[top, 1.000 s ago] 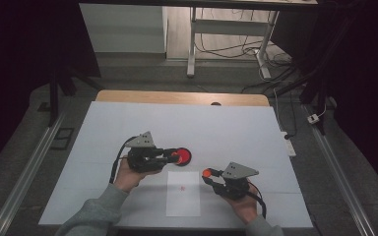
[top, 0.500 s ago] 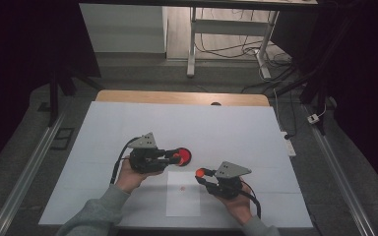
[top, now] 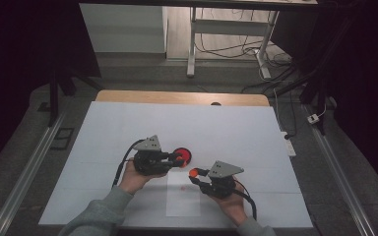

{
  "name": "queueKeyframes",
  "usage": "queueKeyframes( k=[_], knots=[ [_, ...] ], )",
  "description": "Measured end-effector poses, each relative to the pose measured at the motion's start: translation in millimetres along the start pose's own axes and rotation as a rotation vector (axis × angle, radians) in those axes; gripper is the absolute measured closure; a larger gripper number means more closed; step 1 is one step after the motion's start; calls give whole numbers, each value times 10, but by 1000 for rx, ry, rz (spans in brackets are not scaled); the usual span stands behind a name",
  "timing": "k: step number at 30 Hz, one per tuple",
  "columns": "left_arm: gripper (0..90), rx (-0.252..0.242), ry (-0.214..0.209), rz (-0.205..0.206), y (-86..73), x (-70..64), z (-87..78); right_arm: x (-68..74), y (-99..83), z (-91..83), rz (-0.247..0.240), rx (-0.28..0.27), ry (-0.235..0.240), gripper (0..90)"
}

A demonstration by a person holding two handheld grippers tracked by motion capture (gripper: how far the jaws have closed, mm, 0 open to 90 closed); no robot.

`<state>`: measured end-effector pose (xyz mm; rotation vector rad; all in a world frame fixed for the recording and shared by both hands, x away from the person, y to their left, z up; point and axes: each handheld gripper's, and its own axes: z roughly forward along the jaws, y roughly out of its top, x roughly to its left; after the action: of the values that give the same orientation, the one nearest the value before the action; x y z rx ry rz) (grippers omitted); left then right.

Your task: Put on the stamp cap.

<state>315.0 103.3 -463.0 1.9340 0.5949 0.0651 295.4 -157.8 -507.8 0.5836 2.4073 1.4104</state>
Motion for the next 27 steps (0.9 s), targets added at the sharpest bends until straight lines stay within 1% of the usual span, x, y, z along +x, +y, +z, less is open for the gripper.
queueKeyframes(
  k=[5, 8, 12, 14, 22, 23, 27],
  knots=[
    [718, 1, -4, -2, -9, -22, 37, 28, 31, 55, -5, -7, 8, 646],
    [718, 7, -8, 5, -15, -33, 64, 46, 44, 77, -8, -12, 14, 645],
    [718, 14, -15, 4, -27, -53, 107, 56, 60, 87, -12, -5, 18, 645],
    [718, 19, -18, 6, -32, -60, 121, 60, 57, 96, -9, -13, 18, 645],
    [718, 26, -23, 12, -43, -78, 166, 61, 58, 94, -10, -7, 19, 645],
    [718, 27, -23, 13, -44, -81, 169, 62, 56, 98, -7, -14, 21, 645],
    [718, 32, -25, 15, -50, -87, 189, 64, 55, 99, -5, -13, 23, 645]
  ],
)
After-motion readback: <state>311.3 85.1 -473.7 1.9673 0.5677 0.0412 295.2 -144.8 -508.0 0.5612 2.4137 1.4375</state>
